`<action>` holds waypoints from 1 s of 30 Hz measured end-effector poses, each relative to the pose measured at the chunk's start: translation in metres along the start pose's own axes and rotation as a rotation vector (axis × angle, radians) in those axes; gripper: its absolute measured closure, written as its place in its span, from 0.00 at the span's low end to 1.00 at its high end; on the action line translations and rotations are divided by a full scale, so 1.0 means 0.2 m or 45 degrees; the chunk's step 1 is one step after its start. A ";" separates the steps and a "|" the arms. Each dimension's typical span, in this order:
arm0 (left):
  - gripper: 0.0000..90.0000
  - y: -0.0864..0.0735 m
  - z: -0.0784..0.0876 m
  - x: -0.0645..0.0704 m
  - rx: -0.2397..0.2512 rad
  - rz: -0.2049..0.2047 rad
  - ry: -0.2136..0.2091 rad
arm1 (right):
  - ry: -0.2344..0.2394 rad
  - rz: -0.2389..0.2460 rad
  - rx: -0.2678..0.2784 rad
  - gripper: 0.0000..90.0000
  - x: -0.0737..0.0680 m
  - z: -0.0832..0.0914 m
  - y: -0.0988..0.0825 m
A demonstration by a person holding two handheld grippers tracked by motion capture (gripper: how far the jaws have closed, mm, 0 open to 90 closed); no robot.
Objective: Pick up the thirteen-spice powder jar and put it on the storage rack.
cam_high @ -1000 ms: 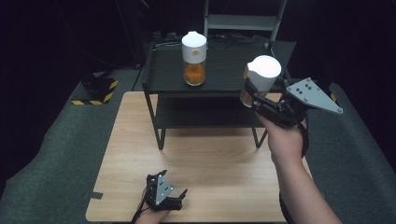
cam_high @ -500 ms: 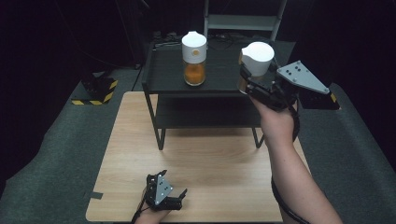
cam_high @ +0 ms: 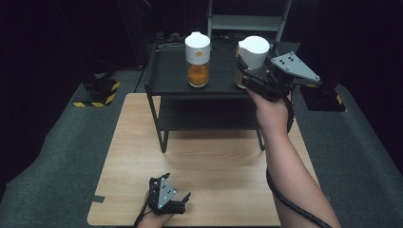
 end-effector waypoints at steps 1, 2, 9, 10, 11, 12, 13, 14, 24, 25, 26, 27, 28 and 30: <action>0.01 0.00 0.00 0.00 0.002 -0.001 0.001 | -0.003 0.000 -0.004 0.34 0.00 -0.02 0.00; 0.01 0.00 0.00 0.00 0.002 -0.001 0.001 | -0.003 0.000 -0.004 0.34 0.00 -0.02 0.00; 0.01 0.00 0.00 0.00 0.003 0.005 0.002 | -0.012 -0.011 -0.017 0.34 0.01 -0.06 0.01; 0.01 0.00 0.00 0.00 0.003 0.006 0.002 | -0.011 -0.012 -0.019 0.34 0.01 -0.07 0.01; 0.01 0.00 0.00 0.00 0.004 0.006 0.002 | -0.011 -0.012 -0.019 0.34 0.01 -0.07 0.01; 0.01 0.00 0.00 0.00 0.005 0.007 0.002 | -0.010 -0.014 -0.021 0.34 0.01 -0.07 0.01; 0.01 0.00 0.00 0.00 0.007 0.006 0.004 | -0.007 -0.012 -0.030 0.34 0.01 -0.08 0.01; 0.01 0.00 0.00 0.00 0.007 0.006 0.004 | -0.005 -0.013 -0.037 0.34 0.01 -0.09 0.01; 0.01 -0.01 0.00 -0.01 0.011 0.016 0.001 | -0.001 -0.020 -0.057 0.34 0.00 -0.12 0.01; 0.01 -0.01 0.00 -0.01 0.011 0.016 0.001 | -0.001 -0.023 -0.061 0.34 0.00 -0.12 0.01; 0.01 -0.01 0.00 -0.01 0.012 0.017 0.001 | -0.001 -0.023 -0.061 0.34 0.00 -0.12 0.01; 0.01 -0.01 0.00 -0.01 0.012 0.018 0.000 | 0.001 -0.025 -0.064 0.34 0.00 -0.13 0.00; 0.01 -0.01 0.01 -0.01 0.014 0.021 -0.001 | 0.000 -0.026 -0.061 0.34 0.00 -0.13 0.00; 0.01 -0.01 0.01 -0.01 0.014 0.024 -0.001 | 0.000 -0.030 -0.060 0.34 0.01 -0.13 0.00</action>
Point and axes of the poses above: each handheld gripper's, and its own axes: z roughly backward along the jaws, y roughly out of its top, x roughly to its right, the point moved 9 cm from there along -z, roughly forward along the jaws, and after that the axes turned 13 degrees about -z, right-handed, at the moved point
